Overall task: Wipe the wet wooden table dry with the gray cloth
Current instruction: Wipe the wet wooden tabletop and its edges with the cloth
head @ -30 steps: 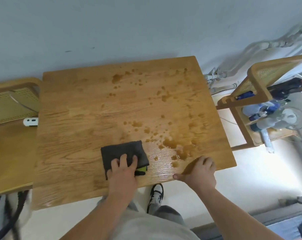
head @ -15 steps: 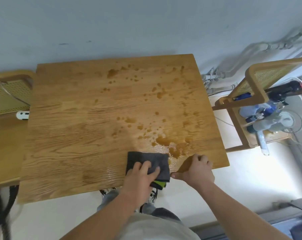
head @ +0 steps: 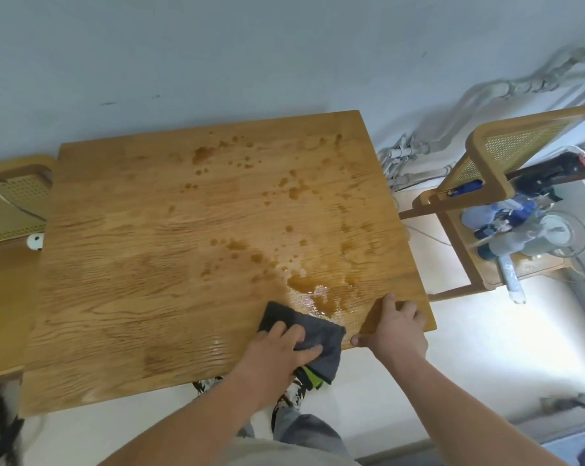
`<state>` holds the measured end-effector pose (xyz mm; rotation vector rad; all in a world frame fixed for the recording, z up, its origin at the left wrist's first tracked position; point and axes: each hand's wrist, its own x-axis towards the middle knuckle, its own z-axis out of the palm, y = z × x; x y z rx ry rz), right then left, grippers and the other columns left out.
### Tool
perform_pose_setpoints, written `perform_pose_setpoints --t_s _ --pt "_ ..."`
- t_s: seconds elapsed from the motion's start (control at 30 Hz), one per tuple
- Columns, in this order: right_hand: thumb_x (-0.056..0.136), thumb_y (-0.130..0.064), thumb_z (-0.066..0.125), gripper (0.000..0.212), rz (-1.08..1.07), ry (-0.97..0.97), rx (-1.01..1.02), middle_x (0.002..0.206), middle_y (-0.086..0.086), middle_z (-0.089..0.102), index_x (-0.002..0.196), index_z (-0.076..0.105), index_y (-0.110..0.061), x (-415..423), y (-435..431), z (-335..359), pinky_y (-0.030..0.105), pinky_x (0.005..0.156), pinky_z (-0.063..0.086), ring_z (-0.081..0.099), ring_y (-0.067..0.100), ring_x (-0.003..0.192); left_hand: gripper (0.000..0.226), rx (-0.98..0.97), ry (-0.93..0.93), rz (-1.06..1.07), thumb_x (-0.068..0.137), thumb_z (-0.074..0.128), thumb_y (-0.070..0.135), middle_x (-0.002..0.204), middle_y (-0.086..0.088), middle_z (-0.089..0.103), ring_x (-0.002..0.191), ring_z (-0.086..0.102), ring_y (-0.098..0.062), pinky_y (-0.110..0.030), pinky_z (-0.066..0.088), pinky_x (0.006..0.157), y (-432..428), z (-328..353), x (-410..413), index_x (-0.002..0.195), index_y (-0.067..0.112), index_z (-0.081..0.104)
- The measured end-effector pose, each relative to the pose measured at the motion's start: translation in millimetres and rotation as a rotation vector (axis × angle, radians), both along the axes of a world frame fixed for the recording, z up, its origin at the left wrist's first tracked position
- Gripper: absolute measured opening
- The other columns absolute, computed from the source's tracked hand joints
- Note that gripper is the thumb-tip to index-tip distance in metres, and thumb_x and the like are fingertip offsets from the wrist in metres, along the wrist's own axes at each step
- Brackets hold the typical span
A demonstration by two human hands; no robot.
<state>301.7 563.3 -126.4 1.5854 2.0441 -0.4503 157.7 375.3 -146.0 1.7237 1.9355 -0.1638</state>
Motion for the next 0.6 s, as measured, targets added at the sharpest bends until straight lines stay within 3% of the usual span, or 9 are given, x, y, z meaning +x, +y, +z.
perform_pose_setpoints --t_s 0.03,0.2,0.3,0.4,0.6 --pt "0.066 -0.063 0.088 0.124 0.0 0.005 0.005 0.15 0.015 0.025 0.157 0.013 -0.023 1 1 -1 0.047 0.091 0.054 0.022 0.04 0.145 0.065 0.006 0.02 0.012 0.104 0.051 0.032 0.141 0.0 0.03 0.123 0.033 -0.027 -0.04 0.045 0.094 4 -3 -13 0.157 0.047 0.017" --pt "0.065 -0.06 0.089 0.122 0.012 0.011 -0.004 0.147 0.016 0.026 0.154 0.016 -0.019 3 2 -6 0.043 0.083 0.055 0.025 0.04 0.141 0.064 -0.003 0.101 0.486 0.1 0.052 0.037 0.139 0.0 0.027 0.121 0.032 -0.025 -0.041 0.049 0.096 32 2 -19 0.157 0.043 0.024" --pt "0.068 -0.059 0.088 0.123 0.023 0.008 0.021 0.149 0.019 0.026 0.155 0.012 -0.017 3 1 -9 0.042 0.087 0.056 0.026 0.042 0.141 0.067 -0.032 0.064 0.208 0.102 0.053 0.037 0.145 -0.006 0.025 0.125 0.031 -0.031 -0.044 0.046 0.097 43 6 14 0.157 0.039 0.016" --pt "0.07 -0.06 0.086 0.123 0.052 0.017 0.037 0.151 0.021 0.025 0.158 0.011 -0.016 5 1 -12 0.041 0.089 0.057 0.026 0.043 0.141 0.065 0.026 0.019 -0.036 0.101 0.055 0.033 0.141 -0.002 0.033 0.122 0.034 -0.028 -0.043 0.044 0.095 49 -2 -9 0.156 0.047 0.021" --pt "0.069 -0.06 0.087 0.127 0.034 0.025 0.01 0.156 0.022 0.02 0.159 0.008 -0.016 4 2 -15 0.046 0.095 0.056 0.018 0.047 0.146 0.07 0.027 0.11 0.461 0.098 0.055 0.031 0.137 0.0 0.029 0.117 0.033 -0.026 -0.043 0.048 0.095 85 3 -26 0.158 0.043 0.023"
